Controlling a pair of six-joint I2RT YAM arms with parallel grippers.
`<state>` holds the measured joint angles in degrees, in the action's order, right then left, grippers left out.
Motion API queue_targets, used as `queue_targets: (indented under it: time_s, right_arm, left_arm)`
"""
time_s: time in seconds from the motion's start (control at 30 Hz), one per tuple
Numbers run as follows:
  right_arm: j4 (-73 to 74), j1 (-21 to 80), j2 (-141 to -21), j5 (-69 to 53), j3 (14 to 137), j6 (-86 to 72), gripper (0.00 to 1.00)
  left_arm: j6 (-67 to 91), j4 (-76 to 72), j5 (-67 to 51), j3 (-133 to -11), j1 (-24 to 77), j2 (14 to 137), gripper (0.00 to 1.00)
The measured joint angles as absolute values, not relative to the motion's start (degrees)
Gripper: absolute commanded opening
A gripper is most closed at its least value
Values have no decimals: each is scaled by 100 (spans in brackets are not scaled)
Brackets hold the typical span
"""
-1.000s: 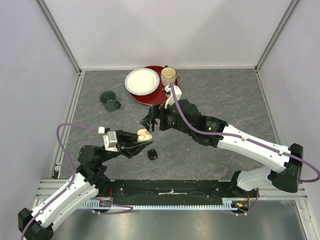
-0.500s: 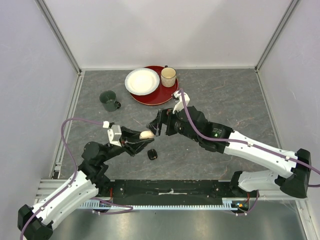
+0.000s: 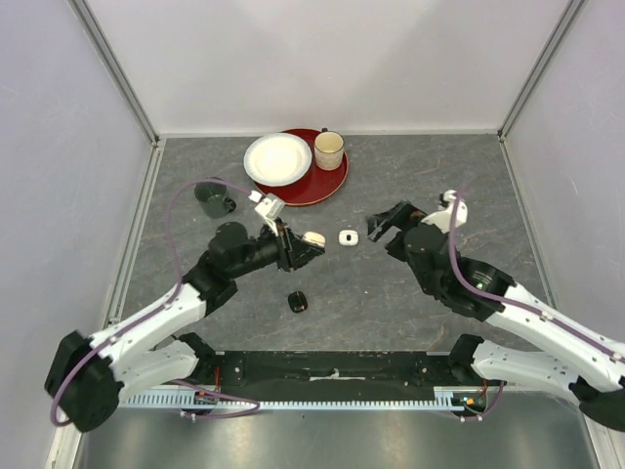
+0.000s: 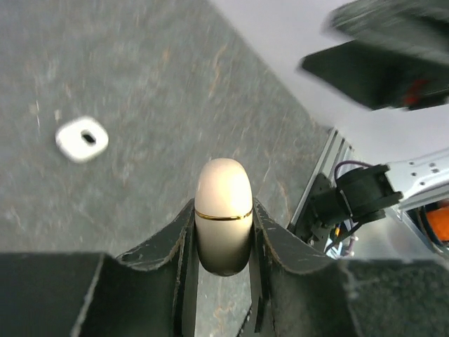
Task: Insert the wireless bluetooth earbuds into the charging case
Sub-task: Place the charging case at the center of the board.
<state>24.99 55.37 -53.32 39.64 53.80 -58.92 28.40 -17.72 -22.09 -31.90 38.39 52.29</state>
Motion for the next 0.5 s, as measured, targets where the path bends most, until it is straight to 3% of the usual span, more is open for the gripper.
queue_targets:
  time_s: [0.3, 0.5]
  right_arm:
    - [2845, 5155, -4703, 4084, 5100, -6261, 98]
    - [2875, 5151, -4567, 4086, 5052, -6259, 98]
  left_arm:
    - [4401, -1734, -2412, -3798, 3870, 8272, 2]
    - [5015, -2047, -2591, -4340, 4088, 9498, 2]
